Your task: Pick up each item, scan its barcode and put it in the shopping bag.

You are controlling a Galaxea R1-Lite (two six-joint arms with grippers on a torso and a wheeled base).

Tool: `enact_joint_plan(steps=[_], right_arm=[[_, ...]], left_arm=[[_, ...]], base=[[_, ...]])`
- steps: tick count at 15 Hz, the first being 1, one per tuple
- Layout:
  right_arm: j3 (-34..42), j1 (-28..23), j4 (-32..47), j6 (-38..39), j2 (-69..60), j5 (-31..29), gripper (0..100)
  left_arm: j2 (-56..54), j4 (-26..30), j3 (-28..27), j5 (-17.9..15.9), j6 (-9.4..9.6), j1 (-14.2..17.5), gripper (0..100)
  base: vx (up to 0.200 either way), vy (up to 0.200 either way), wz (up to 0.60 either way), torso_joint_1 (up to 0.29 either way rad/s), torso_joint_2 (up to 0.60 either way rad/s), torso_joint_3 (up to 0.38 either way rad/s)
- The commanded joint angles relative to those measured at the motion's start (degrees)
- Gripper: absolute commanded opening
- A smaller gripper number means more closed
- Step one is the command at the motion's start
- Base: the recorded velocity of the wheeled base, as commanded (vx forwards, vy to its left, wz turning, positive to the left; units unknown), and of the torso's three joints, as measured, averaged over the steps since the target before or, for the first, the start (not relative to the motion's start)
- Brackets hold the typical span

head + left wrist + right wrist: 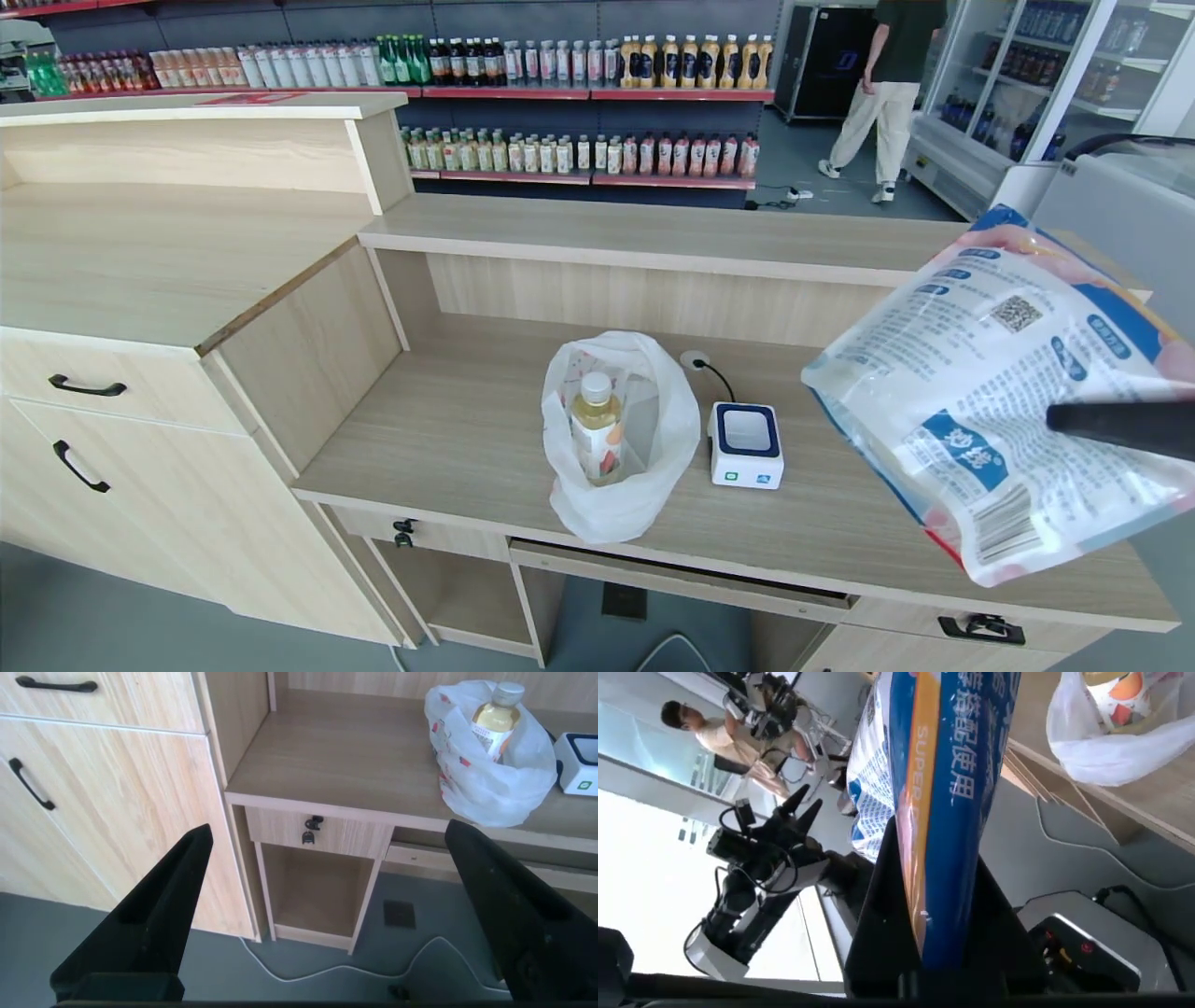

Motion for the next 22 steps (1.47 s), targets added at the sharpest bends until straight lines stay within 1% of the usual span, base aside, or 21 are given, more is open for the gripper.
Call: enact_joint_plan(steps=[1, 2, 4, 8, 11, 15, 22], right_arm=[[0.91, 1.2, -0.01, 0.08, -0.4, -2.3, 0], [1.34, 2.16, -0.1, 0.17, -0.22, -4.41, 0], [1.34, 4.01, -0.18, 0.52, 0.04, -5.9, 0], [0.82, 8.05, -0.62, 2.98, -0.4, -6.17, 0], [1.08, 8.4, -0.53, 2.89, -0.66, -6.34, 0], [1.26, 9.98, -0.62, 2.8, -0.66, -8.19, 0], [1.26, 9.9, -0.62, 2.72, -0.4, -8.28, 0]], left_arm=[[-0.02, -0.01, 0.0, 0.0, 0.02, 0.0, 100], [-0.02, -0.01, 0.0, 0.0, 0.02, 0.0, 100], [-0.02, -0.01, 0.0, 0.0, 0.02, 0.0, 100], [-0.02, -0.01, 0.0, 0.0, 0.02, 0.0, 100], [-0.02, -0.01, 0.0, 0.0, 0.02, 0.0, 100], [-0.02, -0.01, 0.0, 0.0, 0.02, 0.0, 100], [-0.02, -0.01, 0.0, 0.0, 0.02, 0.0, 100]], base=[[0.0, 0.0, 0.0, 0.0, 0.0, 0.0], [0.0, 0.0, 0.0, 0.0, 0.0, 0.0], [0.0, 0.0, 0.0, 0.0, 0.0, 0.0], [0.0, 0.0, 0.0, 0.0, 0.0, 0.0], [0.0, 0.0, 0.0, 0.0, 0.0, 0.0], [0.0, 0.0, 0.0, 0.0, 0.0, 0.0], [0.0, 0.0, 0.0, 0.0, 0.0, 0.0]])
